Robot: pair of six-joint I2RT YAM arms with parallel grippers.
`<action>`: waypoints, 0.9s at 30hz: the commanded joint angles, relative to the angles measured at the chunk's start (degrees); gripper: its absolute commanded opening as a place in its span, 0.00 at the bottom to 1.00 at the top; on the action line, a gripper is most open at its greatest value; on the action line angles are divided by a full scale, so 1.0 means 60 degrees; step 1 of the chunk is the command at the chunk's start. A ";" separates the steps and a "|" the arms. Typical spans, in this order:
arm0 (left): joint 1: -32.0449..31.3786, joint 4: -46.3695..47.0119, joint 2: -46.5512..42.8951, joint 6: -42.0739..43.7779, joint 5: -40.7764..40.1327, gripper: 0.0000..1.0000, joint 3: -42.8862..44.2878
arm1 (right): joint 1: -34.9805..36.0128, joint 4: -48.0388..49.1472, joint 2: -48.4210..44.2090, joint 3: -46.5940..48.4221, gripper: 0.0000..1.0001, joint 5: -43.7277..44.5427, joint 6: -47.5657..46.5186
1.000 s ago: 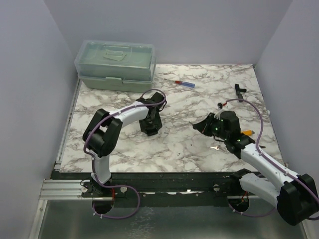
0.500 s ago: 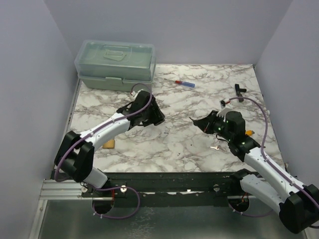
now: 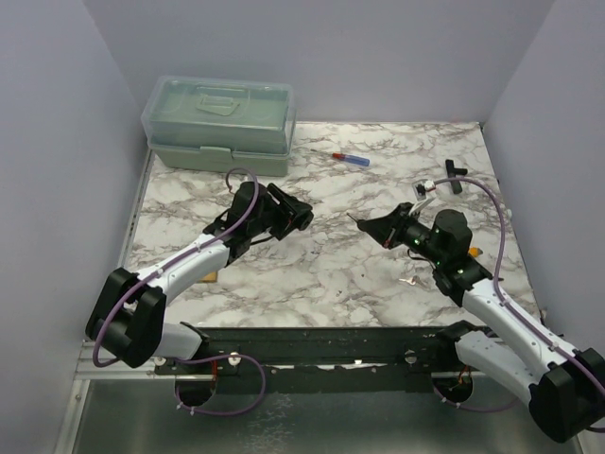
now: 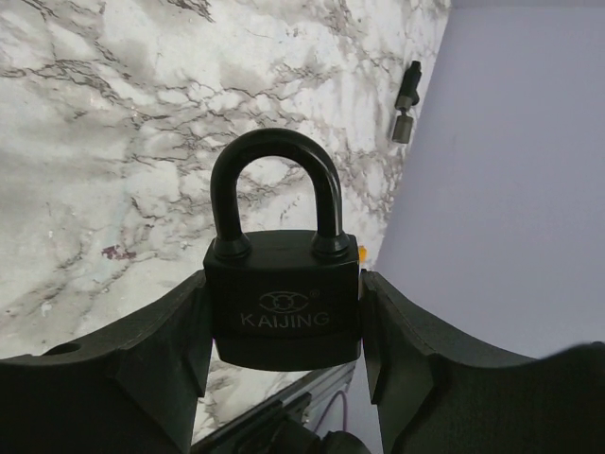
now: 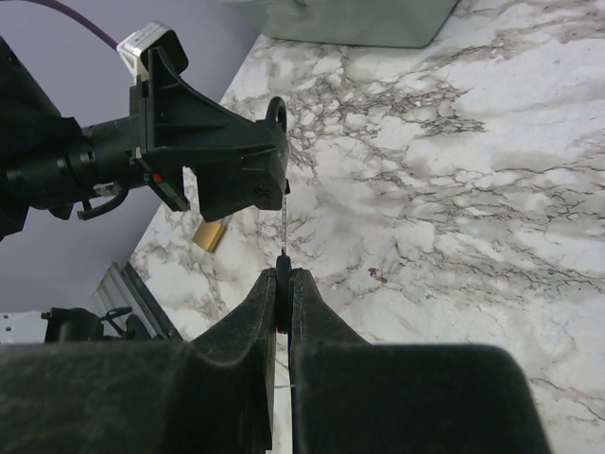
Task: Unlock with the key
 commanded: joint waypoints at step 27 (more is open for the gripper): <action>0.1245 -0.0894 -0.0080 -0.0625 0.5602 0.00 0.0305 | 0.3866 0.0679 0.0905 -0.0064 0.00 0.2993 0.0526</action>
